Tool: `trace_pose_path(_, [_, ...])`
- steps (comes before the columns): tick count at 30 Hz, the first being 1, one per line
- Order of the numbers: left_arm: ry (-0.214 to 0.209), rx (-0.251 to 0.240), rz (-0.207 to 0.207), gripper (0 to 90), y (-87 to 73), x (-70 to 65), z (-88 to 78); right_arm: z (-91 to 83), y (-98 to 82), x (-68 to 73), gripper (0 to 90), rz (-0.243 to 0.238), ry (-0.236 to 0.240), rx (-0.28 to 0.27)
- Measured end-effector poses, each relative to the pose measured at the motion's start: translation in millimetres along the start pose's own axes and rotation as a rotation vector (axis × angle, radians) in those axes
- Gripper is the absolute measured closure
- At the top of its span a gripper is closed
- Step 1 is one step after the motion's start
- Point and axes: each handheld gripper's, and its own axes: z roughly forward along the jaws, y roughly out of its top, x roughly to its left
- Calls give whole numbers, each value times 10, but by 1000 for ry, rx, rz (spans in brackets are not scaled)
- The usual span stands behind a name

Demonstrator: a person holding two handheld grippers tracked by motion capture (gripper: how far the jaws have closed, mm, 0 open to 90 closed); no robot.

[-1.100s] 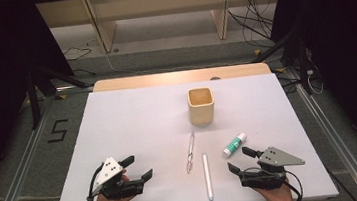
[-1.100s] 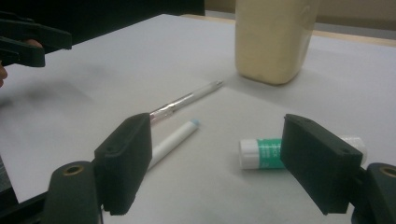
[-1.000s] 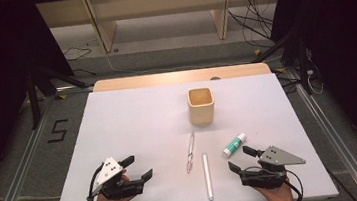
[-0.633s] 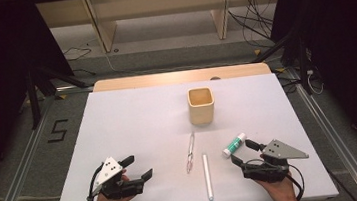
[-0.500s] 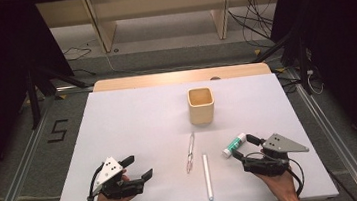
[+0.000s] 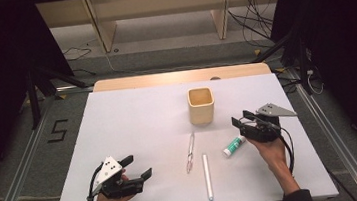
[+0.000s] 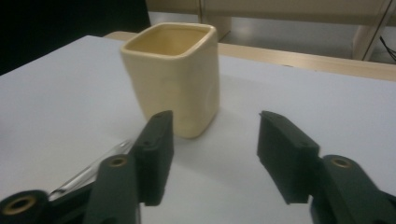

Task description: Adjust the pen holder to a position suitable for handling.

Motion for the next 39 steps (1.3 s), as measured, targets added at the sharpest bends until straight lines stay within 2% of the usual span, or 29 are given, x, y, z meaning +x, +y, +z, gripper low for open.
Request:
trace_pose_path(4, [3,0,-7,167,0,6,1,196,84,-100,609,57,-18,26])
trace_pose_path(7, [7,0,-7,167,0,2,3,329,131,-129,681,81,-34,42])
trace_pose_path(9, [7,0,-8,167,2,2,2,372,142,-138,710,88,-41,42])
trace_pose_path(11, [6,0,-8,167,3,0,3,515,166,-152,803,94,-57,57])
trace_pose_path(14, [6,1,-8,167,1,0,5,588,174,-152,843,95,-58,63])
trace_pose_path(16, [5,1,-12,167,0,1,9,706,191,-138,887,102,-56,73])
trace_pose_path(19, [5,4,-13,167,1,4,7,818,218,-106,899,95,-57,89])
trace_pose_path(23, [5,3,-13,167,0,2,7,951,237,-86,900,110,-59,109])
trace_pose_path(26, [4,6,-13,167,0,4,8,1028,252,-64,900,97,-62,125])
trace_pose_path(32, [5,4,-13,167,0,4,6,1132,275,-17,900,102,-53,147])
trace_pose_path(35, [6,6,-14,167,2,4,6,1167,297,39,900,70,-74,160])
trace_pose_path(39, [8,9,-13,167,1,6,11,1179,306,27,900,75,-71,166])
